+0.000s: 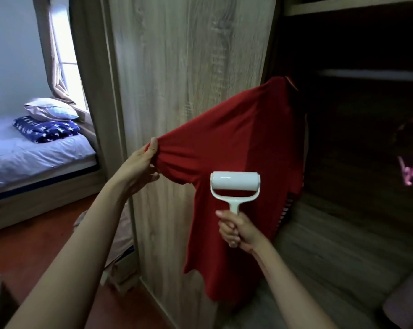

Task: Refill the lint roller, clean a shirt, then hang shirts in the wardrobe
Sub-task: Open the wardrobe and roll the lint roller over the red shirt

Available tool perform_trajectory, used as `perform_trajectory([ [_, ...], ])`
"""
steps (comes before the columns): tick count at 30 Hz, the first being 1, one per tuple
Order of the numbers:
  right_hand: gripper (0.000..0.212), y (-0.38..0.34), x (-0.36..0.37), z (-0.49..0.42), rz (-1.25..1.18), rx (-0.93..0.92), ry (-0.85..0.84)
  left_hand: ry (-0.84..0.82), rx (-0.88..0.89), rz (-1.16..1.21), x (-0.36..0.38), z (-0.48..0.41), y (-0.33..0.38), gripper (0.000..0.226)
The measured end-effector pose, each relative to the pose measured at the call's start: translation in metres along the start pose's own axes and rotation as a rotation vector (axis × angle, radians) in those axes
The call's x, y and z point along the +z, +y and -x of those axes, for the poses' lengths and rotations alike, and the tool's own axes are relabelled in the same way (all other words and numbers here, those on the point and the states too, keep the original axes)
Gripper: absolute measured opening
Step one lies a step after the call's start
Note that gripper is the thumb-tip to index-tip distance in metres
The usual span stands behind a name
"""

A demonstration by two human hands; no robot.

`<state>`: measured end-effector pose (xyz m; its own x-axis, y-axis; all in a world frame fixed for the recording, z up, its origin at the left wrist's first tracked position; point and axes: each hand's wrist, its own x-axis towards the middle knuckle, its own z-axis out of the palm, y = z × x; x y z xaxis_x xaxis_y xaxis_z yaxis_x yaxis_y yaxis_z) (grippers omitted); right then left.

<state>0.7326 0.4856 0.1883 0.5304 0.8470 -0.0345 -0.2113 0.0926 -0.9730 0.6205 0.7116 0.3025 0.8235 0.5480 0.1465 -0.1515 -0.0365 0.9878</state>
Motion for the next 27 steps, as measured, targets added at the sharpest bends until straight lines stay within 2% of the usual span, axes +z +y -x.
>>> perform_trajectory([
  [3, 0.05, -0.046, 0.008, -0.01, -0.014, -0.055, -0.049, -0.022, -0.034, -0.03, 0.002, 0.004, 0.0, 0.04],
  [5, 0.05, -0.079, 0.013, -0.018, -0.044, -0.11, -0.08, 0.006, 0.031, -0.164, 0.001, 0.006, 0.0, 0.036],
  [7, 0.05, -0.076, 0.011, -0.023, -0.076, -0.13, -0.099, 0.017, 0.091, -0.198, 0.0, 0.006, -0.002, 0.033],
  [9, 0.048, -0.039, 0.007, -0.018, -0.041, -0.056, -0.064, 0.006, 0.061, -0.093, 0.002, 0.006, -0.005, 0.035],
  [12, 0.051, 0.004, 0.002, -0.006, 0.02, 0.001, -0.015, -0.087, -0.134, 0.211, 0.006, 0.01, -0.003, 0.036],
  [15, 0.049, -0.037, 0.004, -0.011, 0.002, -0.045, -0.048, -0.156, -0.185, 0.398, 0.007, 0.01, -0.004, 0.049],
  [18, 0.049, -0.072, 0.004, -0.016, -0.064, -0.114, -0.074, -0.121, -0.066, 0.284, 0.009, 0.009, -0.007, 0.054],
  [24, 0.046, -0.006, -0.004, -0.001, 0.05, -0.014, 0.014, -0.092, 0.007, 0.149, 0.006, 0.012, -0.022, 0.044],
  [27, 0.048, -0.061, 0.0, -0.012, 0.058, -0.082, -0.03, -0.054, 0.031, 0.137, 0.007, 0.012, -0.026, 0.028],
])
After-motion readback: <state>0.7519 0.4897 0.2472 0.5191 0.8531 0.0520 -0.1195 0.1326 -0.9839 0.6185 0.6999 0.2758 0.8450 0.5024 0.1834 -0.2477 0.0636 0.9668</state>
